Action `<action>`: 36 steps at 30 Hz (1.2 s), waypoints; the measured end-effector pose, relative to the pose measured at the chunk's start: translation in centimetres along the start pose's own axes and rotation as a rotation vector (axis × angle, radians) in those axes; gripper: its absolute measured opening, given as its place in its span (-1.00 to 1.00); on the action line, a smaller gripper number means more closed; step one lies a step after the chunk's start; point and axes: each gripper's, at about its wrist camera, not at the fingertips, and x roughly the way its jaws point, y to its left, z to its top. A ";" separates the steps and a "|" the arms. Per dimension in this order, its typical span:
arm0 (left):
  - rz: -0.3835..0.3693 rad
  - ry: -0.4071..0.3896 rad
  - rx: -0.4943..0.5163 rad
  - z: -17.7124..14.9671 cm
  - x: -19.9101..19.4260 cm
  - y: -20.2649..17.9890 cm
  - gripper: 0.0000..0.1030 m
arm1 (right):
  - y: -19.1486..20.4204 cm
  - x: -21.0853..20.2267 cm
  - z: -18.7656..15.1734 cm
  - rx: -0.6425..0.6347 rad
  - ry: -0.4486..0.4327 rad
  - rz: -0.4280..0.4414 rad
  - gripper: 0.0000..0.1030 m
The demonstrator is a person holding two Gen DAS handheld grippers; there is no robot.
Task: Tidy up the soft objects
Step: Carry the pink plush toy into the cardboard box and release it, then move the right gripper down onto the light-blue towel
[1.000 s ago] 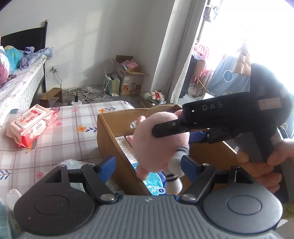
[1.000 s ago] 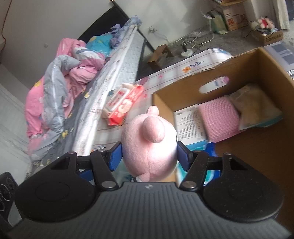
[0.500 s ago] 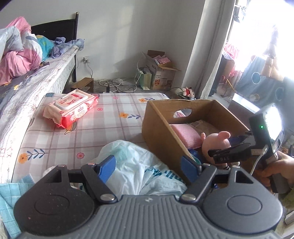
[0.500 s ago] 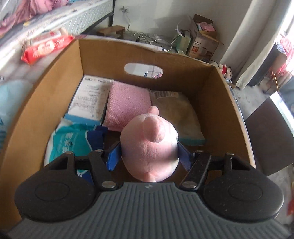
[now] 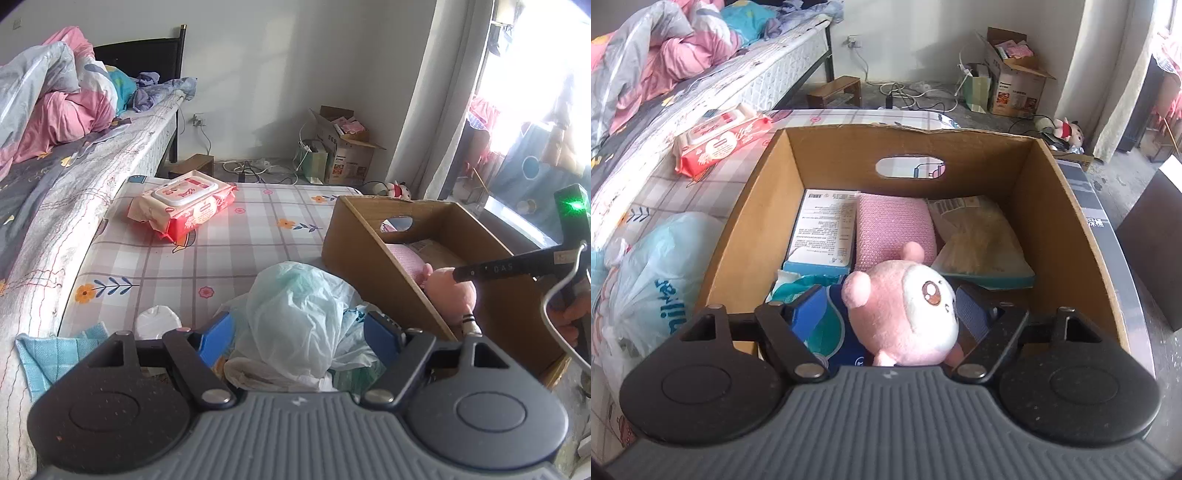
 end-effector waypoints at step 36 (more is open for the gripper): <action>0.016 -0.026 -0.071 -1.8 -3.2 3.5 0.58 | 1.0 -2.5 -1.2 -0.145 0.040 0.064 0.35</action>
